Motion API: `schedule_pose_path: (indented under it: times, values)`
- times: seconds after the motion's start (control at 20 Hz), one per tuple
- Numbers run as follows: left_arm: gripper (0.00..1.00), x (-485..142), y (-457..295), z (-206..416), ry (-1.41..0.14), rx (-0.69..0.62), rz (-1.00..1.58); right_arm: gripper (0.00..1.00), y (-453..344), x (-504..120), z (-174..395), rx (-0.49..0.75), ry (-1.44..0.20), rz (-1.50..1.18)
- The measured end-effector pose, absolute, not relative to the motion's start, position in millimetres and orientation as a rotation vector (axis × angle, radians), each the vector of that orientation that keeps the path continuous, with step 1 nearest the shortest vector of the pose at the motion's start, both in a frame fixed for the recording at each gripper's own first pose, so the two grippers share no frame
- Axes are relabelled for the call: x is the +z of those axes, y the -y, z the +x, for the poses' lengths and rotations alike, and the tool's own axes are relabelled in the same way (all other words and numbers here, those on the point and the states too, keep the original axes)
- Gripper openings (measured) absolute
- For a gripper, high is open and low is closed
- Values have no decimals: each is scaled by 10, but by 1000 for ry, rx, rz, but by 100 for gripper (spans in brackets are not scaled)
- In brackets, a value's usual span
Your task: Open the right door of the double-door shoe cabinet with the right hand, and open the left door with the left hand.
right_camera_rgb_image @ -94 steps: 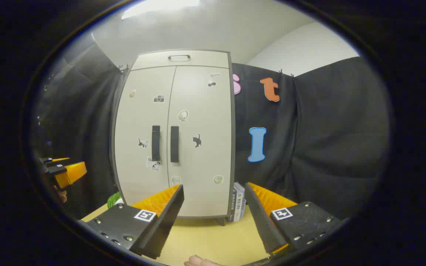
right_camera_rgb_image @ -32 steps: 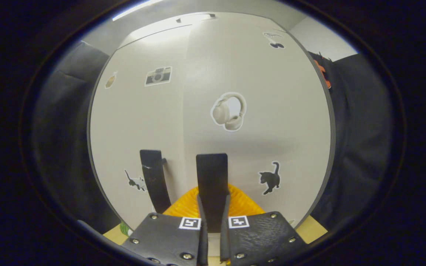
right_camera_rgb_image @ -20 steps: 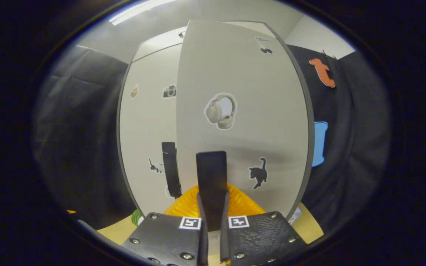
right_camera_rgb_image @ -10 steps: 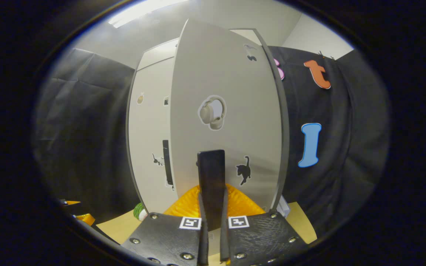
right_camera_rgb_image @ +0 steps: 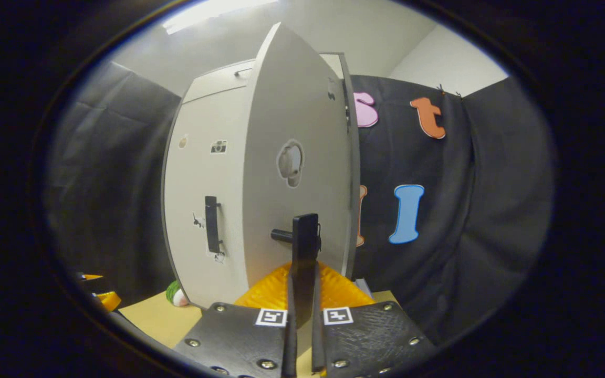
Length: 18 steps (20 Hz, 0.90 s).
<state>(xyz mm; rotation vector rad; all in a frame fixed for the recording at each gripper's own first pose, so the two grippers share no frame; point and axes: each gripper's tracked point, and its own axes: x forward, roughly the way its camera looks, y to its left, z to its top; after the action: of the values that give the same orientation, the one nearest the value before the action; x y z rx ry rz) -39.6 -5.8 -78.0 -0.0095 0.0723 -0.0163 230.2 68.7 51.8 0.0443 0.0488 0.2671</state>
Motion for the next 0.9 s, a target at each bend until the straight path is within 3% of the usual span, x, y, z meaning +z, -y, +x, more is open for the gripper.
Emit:
schedule_pose_path:
  times: [0.5, 0.55, 0.6, 0.9]
  values:
    - [97, -653, 402, -495, -40, -79, 27, 10, -307, 433, 2359, 185, -69, 35]
    - [97, -671, 418, -498, -42, -80, 32, 5, -146, 575, 2154, 153, -56, 53]
    - [97, -681, 426, -484, -46, -80, 35, 0, 59, 427, 2467, 110, -65, 71]
    - [97, -745, 425, -313, -85, -61, 26, 1, 135, 377, 2425, 228, -64, 169]
